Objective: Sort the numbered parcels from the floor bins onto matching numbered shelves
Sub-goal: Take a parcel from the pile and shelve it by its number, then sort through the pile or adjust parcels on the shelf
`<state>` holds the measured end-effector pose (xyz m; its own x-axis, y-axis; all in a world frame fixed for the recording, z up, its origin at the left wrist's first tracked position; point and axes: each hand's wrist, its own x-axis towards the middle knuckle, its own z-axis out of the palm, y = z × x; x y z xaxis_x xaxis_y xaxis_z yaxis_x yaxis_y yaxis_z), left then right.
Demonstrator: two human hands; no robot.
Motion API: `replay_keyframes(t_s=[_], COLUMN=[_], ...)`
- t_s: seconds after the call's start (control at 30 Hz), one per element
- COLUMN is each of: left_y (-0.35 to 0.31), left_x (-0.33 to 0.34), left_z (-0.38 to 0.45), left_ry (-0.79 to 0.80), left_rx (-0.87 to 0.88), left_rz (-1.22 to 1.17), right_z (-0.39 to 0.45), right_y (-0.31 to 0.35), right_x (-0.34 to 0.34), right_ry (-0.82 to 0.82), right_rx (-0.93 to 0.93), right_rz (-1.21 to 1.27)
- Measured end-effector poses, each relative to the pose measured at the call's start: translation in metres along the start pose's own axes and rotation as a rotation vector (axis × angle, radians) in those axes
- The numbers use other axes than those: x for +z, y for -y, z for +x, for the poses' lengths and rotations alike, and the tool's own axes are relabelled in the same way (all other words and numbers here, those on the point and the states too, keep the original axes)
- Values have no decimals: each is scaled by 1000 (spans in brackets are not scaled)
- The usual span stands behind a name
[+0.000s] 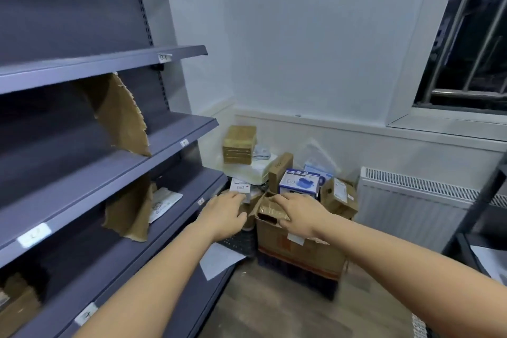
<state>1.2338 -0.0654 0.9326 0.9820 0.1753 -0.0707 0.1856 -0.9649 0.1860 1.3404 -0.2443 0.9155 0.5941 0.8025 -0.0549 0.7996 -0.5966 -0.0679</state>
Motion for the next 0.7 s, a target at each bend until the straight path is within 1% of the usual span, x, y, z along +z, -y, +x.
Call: replay_keyframes(t_s=[0.23,0.37,0.53,0.7], left_y=[-22,-20,-11,-7], left_x=[27,49,60,74], left_z=[117,191,287,374], left_ry=[77,131,193,246], left_rx=[91,159,216,274], left_rz=[2,7,33,-2], right_z=[37,73,130,180], right_y=[-94,-139,-196,-245], right_x=[23,40,50,62], right_ry=[-3,37,103,114], right_rx=[104,177,290,405], right_rz=[-6,12,33,73])
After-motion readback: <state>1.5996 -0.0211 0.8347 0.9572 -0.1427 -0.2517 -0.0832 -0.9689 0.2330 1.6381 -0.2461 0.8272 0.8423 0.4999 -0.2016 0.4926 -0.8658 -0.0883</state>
